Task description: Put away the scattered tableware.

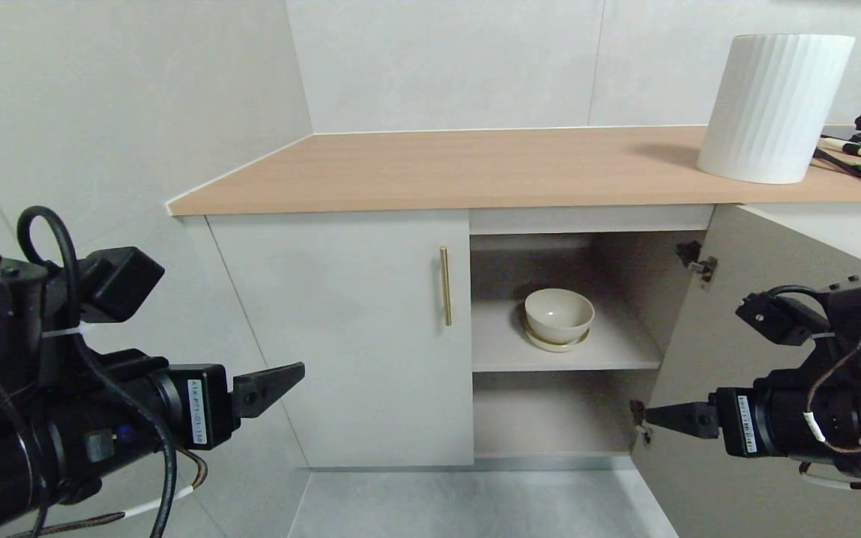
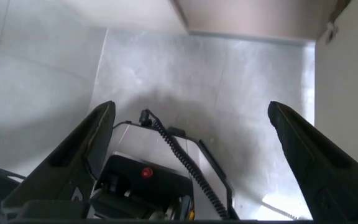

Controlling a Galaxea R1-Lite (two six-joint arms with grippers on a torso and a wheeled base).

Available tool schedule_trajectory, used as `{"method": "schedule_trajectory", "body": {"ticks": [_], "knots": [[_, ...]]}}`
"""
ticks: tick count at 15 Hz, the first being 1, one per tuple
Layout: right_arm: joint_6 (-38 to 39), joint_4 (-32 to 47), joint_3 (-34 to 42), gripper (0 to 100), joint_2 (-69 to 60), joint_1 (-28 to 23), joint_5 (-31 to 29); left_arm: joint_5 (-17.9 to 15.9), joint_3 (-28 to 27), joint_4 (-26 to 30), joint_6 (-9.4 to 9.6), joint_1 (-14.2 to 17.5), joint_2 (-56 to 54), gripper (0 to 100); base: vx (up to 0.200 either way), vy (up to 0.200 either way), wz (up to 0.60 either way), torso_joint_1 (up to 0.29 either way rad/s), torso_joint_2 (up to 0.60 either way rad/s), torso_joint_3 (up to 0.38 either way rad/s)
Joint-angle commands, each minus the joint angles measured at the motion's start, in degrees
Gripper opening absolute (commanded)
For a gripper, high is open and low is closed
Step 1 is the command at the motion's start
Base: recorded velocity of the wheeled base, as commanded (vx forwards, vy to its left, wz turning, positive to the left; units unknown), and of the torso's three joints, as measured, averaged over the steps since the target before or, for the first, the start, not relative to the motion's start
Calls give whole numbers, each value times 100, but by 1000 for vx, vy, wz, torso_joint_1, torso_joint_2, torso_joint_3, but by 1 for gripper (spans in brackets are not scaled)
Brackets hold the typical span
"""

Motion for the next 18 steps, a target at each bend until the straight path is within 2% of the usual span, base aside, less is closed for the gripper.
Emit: {"method": "schedule_trajectory", "body": {"ticks": [1, 11, 18], "knots": [[-9, 0, 19, 100, 11, 4, -2, 4, 2, 5, -2, -4, 26, 100, -200, 0, 0, 7, -2, -2], [-27, 0, 45, 100, 20, 162, -20, 13, 19, 5, -2, -4, 0, 100, -200, 0, 0, 5, 3, 2], [-36, 0, 45, 100, -15, 162, -20, 22, 19, 5, -2, -4, 26, 100, 0, 0, 0, 0, 0, 0]]}}
